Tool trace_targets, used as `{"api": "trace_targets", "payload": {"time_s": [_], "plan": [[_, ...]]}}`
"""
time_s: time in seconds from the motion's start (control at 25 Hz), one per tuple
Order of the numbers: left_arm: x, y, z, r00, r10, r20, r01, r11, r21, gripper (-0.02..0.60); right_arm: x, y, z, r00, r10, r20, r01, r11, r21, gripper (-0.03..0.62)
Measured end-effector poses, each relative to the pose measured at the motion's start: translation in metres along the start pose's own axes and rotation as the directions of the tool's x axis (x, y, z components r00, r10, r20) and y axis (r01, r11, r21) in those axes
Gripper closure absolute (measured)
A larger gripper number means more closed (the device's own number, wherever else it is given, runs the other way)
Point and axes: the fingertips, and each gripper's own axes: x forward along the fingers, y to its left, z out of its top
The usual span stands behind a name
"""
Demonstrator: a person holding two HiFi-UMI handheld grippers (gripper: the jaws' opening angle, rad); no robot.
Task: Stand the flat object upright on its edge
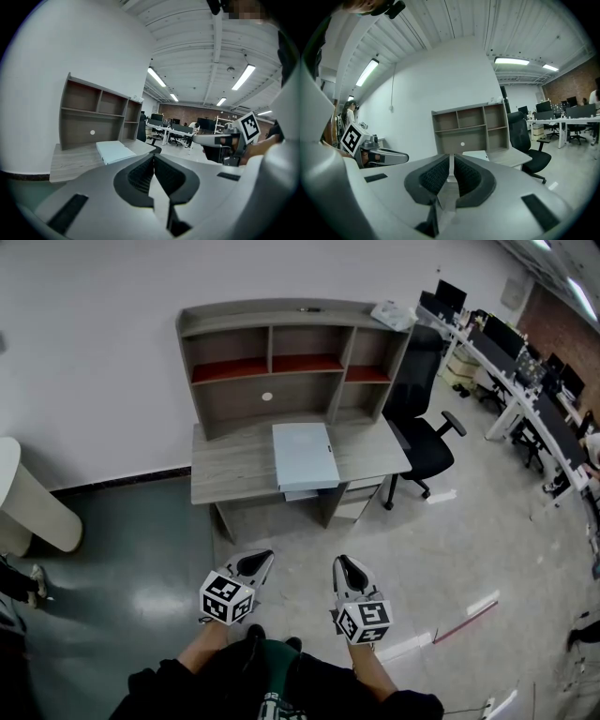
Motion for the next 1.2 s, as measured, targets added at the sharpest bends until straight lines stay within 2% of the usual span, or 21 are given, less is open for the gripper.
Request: {"api": "trace_targets", "payload": {"time_s": [0.12,0.6,0.84,1.2], "plan": [[-0.001,-0.005,-0.002,1.0,0.025,0.015,-0.025,1.0,-0.003,0.569,-0.007,-0.006,-0.004,1.0,0.005,-0.009,-0.005,1.0,0.009,0.557],[0.042,-0.01,0.0,1.0,-0.01,0.001,0.01,1.0,0.004,0.569,0.003,-0.04,-0.006,1.0,-0.006,-0.01,0.006,1.0,0.016,0.557],[0.082,0.016,0.009,1.0,-0.012,0.009,0.012,1.0,0.006,0.569,0.043,-0.064,-0.001,1.0,-0.001,-0.016,0.001,1.0,0.009,0.557],[0.163,0.076,0.038,1.0,-0.024,-0.001,0.024,1.0,0.018,0.569,0.135,-0.11,0.016,0.999,0.018,-0.039,-0.018,1.0,0.0,0.557]]}}
